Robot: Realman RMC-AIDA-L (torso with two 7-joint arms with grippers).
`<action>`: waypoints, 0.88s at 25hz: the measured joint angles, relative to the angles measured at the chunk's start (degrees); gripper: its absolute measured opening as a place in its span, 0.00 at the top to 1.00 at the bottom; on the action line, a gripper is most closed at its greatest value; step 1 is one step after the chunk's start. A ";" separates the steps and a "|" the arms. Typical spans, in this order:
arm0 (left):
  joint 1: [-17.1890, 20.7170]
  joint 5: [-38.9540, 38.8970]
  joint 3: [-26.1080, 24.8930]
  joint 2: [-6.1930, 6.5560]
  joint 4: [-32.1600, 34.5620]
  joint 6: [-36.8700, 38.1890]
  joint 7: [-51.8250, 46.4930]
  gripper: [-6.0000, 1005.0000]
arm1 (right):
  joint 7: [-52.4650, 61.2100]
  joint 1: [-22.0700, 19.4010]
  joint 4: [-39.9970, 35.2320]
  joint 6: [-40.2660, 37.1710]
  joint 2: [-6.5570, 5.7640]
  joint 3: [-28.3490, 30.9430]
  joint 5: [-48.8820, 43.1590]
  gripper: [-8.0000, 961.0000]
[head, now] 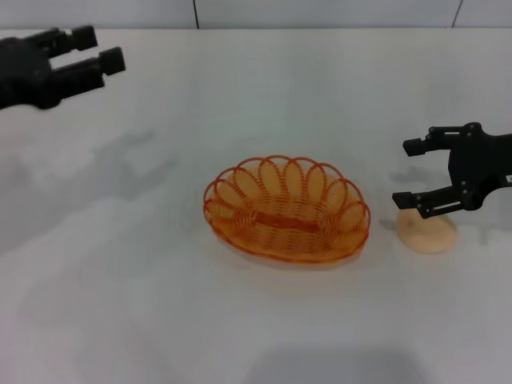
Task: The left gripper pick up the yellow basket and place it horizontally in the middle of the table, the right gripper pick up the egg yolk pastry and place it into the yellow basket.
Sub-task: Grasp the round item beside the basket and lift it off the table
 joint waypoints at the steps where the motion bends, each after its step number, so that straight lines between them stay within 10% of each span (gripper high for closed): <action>1: 1.19 -2.53 -0.18 0.14 -1.31 2.30 6.39 0.32 | 0.00 -0.02 0.00 0.00 0.05 -0.02 0.02 0.09; 12: 0.02 12.62 0.15 4.24 -3.45 17.69 16.82 0.31 | 0.22 -0.06 -0.18 -0.13 0.15 -0.09 0.04 0.09; 22: -1.59 22.29 0.16 4.96 -1.39 20.37 15.72 0.21 | 0.52 0.10 -0.26 -0.16 0.00 -0.38 -0.49 0.10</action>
